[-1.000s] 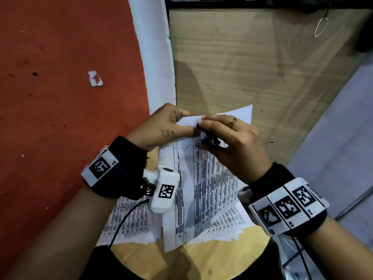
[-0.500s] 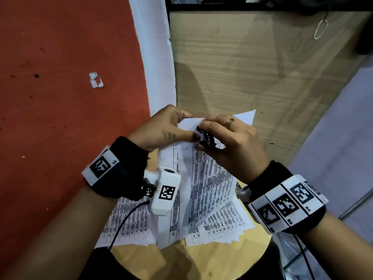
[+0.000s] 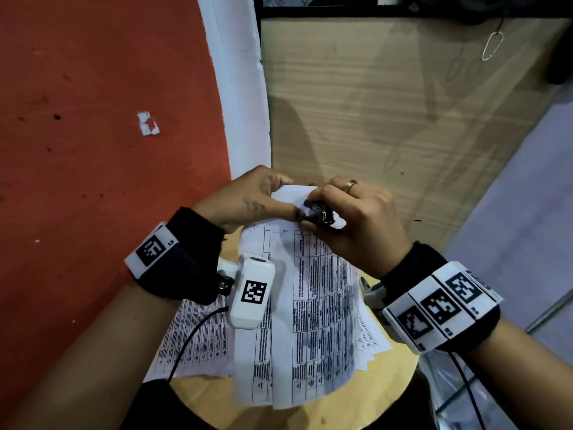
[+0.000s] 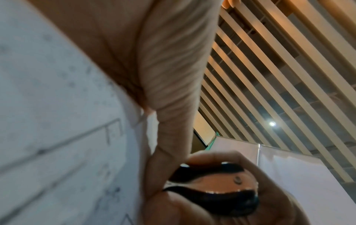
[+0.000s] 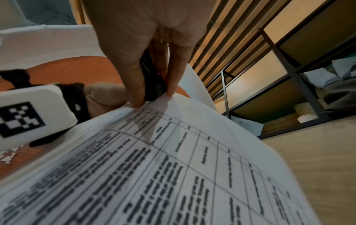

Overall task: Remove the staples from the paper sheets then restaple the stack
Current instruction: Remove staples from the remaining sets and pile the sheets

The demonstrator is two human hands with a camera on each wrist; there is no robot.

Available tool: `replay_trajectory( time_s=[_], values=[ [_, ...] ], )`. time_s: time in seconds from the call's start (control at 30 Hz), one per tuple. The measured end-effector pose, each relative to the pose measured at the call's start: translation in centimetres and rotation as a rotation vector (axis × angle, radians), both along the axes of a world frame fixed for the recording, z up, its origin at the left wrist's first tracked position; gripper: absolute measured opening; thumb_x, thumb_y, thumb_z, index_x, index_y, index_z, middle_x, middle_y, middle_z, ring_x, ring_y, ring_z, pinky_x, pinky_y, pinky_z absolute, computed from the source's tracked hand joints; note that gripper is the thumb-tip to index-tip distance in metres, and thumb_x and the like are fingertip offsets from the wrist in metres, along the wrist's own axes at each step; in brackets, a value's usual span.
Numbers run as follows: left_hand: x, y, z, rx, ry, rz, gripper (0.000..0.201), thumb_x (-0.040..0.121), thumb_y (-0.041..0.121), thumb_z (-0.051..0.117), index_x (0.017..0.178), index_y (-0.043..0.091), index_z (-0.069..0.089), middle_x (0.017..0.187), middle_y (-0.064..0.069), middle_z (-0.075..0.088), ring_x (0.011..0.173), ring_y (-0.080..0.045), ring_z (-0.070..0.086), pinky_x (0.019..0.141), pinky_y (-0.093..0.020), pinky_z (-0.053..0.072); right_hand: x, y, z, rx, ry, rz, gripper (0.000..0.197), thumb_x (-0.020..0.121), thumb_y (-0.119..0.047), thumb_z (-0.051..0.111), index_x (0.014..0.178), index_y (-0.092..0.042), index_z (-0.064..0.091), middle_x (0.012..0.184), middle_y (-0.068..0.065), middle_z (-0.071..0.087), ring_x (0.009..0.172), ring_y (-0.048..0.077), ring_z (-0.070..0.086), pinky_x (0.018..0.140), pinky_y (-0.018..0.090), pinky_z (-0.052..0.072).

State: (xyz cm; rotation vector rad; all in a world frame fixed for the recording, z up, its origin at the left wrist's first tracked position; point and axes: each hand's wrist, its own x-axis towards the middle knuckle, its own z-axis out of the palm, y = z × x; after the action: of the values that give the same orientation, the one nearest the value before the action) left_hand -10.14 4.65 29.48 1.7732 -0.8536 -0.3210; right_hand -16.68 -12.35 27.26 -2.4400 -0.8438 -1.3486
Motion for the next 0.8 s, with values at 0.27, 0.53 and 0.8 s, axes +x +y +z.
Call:
replay_trajectory(
  time_s=[0.27, 0.53, 0.8],
  values=[
    [-0.1, 0.3, 0.1, -0.078, 0.090, -0.012, 0.021, 0.070, 0.006, 0.075, 0.088, 0.002, 0.067, 0.080, -0.005, 0.070, 0.074, -0.011, 0.063, 0.071, -0.020, 0.048, 0.0, -0.2, 0.3, 0.131, 0.056, 0.064, 0.025, 0.072, -0.026, 0.077, 0.088, -0.008, 0.071, 0.081, 0.002, 0.069, 0.071, 0.017, 0.061, 0.061, 0.030, 0.046],
    [-1.2, 0.3, 0.6, -0.205, 0.073, -0.088, 0.014, 0.070, 0.005, 0.072, 0.071, 0.019, 0.076, 0.070, 0.004, 0.072, 0.062, -0.006, 0.066, 0.058, -0.016, 0.051, -0.9, -0.4, 0.8, 0.487, 0.232, 0.319, 0.032, 0.069, -0.029, 0.079, 0.095, -0.014, 0.066, 0.093, -0.001, 0.070, 0.087, 0.012, 0.069, 0.078, 0.036, 0.056],
    [-1.0, -0.1, -0.4, -0.236, -0.095, 0.098, 0.013, 0.064, 0.031, 0.076, 0.070, 0.019, 0.073, 0.069, -0.001, 0.064, 0.062, -0.010, 0.056, 0.057, -0.019, 0.043, -0.7, -0.4, 0.7, 0.521, 0.234, 0.300, 0.030, 0.068, -0.023, 0.081, 0.093, -0.015, 0.066, 0.092, -0.009, 0.068, 0.085, 0.007, 0.067, 0.078, 0.025, 0.054]
  ],
)
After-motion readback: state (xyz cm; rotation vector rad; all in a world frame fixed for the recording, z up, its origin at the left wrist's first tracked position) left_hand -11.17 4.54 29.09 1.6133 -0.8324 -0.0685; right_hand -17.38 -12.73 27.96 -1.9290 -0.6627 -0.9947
